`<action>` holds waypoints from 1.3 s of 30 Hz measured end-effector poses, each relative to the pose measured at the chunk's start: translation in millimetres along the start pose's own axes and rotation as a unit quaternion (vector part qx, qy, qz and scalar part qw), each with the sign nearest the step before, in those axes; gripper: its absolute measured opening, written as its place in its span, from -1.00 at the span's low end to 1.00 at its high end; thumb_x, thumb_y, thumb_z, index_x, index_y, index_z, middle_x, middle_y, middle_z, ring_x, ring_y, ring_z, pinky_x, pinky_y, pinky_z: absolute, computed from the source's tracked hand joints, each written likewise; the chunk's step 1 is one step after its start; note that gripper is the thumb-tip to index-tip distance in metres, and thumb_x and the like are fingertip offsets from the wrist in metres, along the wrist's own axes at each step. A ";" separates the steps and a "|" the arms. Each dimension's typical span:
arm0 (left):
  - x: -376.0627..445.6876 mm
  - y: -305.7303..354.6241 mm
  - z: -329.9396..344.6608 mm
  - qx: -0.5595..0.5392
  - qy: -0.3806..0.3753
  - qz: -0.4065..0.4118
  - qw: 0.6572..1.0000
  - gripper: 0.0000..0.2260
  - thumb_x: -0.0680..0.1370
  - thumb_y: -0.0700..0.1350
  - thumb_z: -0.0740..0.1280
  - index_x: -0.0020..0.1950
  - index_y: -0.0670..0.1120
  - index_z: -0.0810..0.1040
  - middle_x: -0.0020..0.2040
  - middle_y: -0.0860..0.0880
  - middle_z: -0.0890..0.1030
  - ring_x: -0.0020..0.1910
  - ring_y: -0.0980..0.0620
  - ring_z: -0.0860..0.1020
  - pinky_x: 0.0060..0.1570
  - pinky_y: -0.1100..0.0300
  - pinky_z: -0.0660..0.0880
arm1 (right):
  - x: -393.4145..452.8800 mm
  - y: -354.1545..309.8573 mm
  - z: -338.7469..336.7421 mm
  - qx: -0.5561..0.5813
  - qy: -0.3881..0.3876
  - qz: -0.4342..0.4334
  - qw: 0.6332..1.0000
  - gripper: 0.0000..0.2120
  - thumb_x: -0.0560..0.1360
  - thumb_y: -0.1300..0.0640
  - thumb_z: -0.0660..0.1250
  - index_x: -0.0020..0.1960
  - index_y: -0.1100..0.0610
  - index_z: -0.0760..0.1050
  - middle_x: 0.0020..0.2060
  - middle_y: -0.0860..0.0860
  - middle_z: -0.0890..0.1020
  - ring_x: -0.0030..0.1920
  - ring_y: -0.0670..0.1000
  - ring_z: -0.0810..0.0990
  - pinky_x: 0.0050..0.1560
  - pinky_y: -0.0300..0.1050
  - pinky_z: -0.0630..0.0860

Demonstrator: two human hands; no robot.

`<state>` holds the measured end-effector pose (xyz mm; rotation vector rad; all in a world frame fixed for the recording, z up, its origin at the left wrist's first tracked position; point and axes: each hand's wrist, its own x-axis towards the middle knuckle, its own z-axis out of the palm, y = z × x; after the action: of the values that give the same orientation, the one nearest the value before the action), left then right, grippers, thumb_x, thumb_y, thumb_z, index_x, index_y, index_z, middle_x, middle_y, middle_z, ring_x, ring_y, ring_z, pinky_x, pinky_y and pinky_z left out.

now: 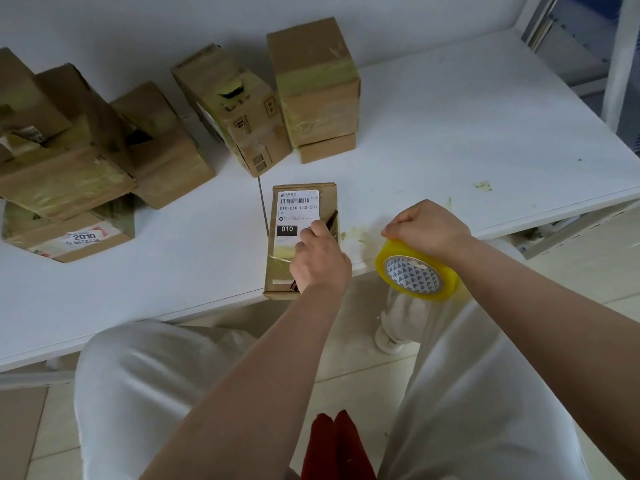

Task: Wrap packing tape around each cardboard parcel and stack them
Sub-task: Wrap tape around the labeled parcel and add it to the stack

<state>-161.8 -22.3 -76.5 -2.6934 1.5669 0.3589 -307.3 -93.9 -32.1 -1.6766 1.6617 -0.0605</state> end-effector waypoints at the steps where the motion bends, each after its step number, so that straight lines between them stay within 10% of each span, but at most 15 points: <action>1: 0.5 0.8 0.9 0.006 -0.010 -0.005 1.000 -0.54 0.53 -0.07 0.36 0.30 -0.16 0.21 0.20 -0.13 0.40 0.09 -0.08 0.52 -0.30 0.12 0.40 | -0.5 0.1 0.0 0.000 -0.001 -0.001 1.000 -0.83 0.42 -0.04 0.37 -0.07 -0.03 0.69 -0.02 -0.05 0.69 0.02 0.05 0.62 0.13 -0.02 0.53; 9: 4.2 -14.7 -10.7 -0.104 -0.075 0.018 0.992 -0.25 0.37 0.12 0.52 0.34 -0.16 0.18 0.26 -0.12 0.38 0.22 -0.12 0.47 0.05 0.03 0.52 | -7.4 0.8 2.0 -0.004 -0.004 -0.015 1.000 -0.82 0.44 -0.04 0.36 -0.04 -0.02 0.68 0.02 -0.04 0.68 0.07 0.06 0.61 0.12 -0.05 0.51; 13: 16.1 -62.0 -31.8 -0.284 0.020 -0.064 0.956 -0.44 0.46 0.11 0.38 0.34 -0.15 0.36 0.21 -0.11 0.50 0.14 -0.15 0.55 0.11 -0.08 0.54 | -12.5 0.1 1.9 -0.001 -0.010 -0.025 1.000 -0.88 0.46 -0.06 0.36 -0.15 -0.09 0.67 0.00 -0.10 0.68 0.05 0.01 0.60 0.06 -0.08 0.47; 20: 22.2 -110.0 -45.3 -0.209 0.057 -0.072 0.974 -0.38 0.57 0.20 0.25 0.48 -0.17 0.28 0.44 -0.20 0.34 0.41 -0.22 0.29 0.34 -0.11 0.33 | -14.7 -7.5 6.7 0.029 -0.018 -0.053 0.998 -0.91 0.47 -0.09 0.38 -0.18 -0.16 0.64 -0.04 -0.19 0.67 0.09 -0.04 0.58 0.19 -0.02 0.48; 29: -10.3 -13.2 -37.6 -0.399 -0.148 0.087 0.901 -0.41 0.42 0.38 0.32 0.15 -0.10 0.52 -0.01 0.02 0.61 0.00 0.02 0.61 -0.02 0.17 0.50 | -15.7 -13.5 -2.0 0.071 -0.041 -0.104 0.991 -0.87 0.43 -0.04 0.39 -0.26 -0.24 0.66 -0.14 -0.19 0.70 0.02 -0.06 0.64 0.18 0.07 0.53; 39: 26.4 23.3 -52.5 -0.541 -0.182 0.045 0.820 -0.81 0.57 -0.11 0.38 -0.21 -0.11 0.47 -0.39 0.01 0.52 -0.50 0.22 0.45 -0.49 0.35 0.41 | 2.5 0.5 -44.3 0.279 -0.096 -0.085 0.952 -0.68 0.44 0.04 0.45 0.15 0.14 0.62 0.00 -0.03 0.66 0.04 0.00 0.62 0.04 -0.15 0.53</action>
<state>-159.1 -62.8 -28.0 -2.7976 1.6287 2.2014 -330.6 -116.7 -2.1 -1.3322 1.2029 -0.4010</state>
